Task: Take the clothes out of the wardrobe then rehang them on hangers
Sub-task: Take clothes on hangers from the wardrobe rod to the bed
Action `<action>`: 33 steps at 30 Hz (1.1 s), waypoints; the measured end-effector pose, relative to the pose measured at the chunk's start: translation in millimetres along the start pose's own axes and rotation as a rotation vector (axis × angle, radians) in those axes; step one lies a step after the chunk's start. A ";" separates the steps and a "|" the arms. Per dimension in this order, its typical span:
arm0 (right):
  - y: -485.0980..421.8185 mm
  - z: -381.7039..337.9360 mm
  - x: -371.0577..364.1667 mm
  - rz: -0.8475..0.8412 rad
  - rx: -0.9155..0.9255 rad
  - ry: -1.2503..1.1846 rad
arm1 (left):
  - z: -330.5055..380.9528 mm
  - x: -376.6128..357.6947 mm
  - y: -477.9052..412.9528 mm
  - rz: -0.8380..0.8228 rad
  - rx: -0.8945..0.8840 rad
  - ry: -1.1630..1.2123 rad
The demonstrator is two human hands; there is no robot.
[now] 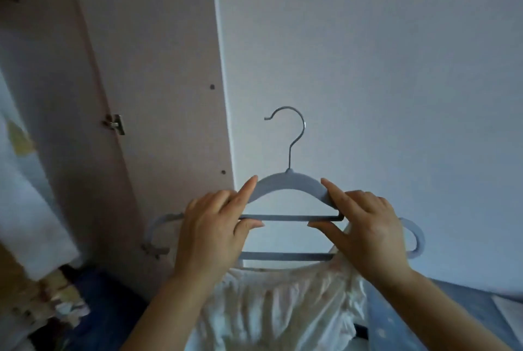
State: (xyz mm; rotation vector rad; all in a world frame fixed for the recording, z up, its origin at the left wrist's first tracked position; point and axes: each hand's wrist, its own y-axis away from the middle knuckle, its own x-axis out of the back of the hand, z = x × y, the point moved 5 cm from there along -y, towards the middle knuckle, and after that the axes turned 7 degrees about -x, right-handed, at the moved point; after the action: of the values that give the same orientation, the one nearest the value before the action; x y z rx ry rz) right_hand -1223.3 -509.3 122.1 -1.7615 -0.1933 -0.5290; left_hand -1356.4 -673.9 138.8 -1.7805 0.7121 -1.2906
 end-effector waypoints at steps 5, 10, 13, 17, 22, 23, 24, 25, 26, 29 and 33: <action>51.2 83.7 108.8 -0.019 -0.154 0.258 | 121.4 -49.7 -31.9 -0.033 -0.087 0.268; 104.1 127.7 232.2 0.028 -0.294 0.575 | 248.8 -73.9 -61.1 0.017 -0.263 0.513; 142.9 130.0 303.7 0.080 -0.395 0.736 | 320.3 -78.0 -68.1 0.024 -0.360 0.686; 197.5 111.1 387.1 0.127 -0.547 0.963 | 412.3 -62.4 -65.6 0.079 -0.497 0.898; 265.6 66.0 480.9 0.180 -0.719 1.195 | 522.4 -12.2 -45.0 0.134 -0.642 1.158; 278.6 55.5 499.7 0.188 -0.751 1.242 | 543.4 1.1 -40.5 0.130 -0.668 1.204; 290.6 44.5 518.4 0.199 -0.777 1.289 | 564.2 14.2 -35.9 0.128 -0.696 1.250; 301.9 34.2 536.3 0.212 -0.795 1.329 | 584.2 27.0 -31.5 0.122 -0.728 1.292; 312.9 24.7 553.6 0.225 -0.808 1.363 | 603.8 39.3 -27.2 0.111 -0.761 1.331; 344.3 -0.5 602.3 0.253 -0.848 1.482 | 661.6 74.5 -13.4 0.088 -0.843 1.400; 383.8 -18.2 666.3 0.269 -0.894 1.566 | 736.5 118.2 1.9 0.093 -0.909 1.486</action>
State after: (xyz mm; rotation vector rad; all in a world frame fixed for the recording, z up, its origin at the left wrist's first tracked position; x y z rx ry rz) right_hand -486.0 -725.5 86.8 -1.5851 1.5300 -1.7691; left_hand -620.7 -564.1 82.9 -0.9640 2.4206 -2.3577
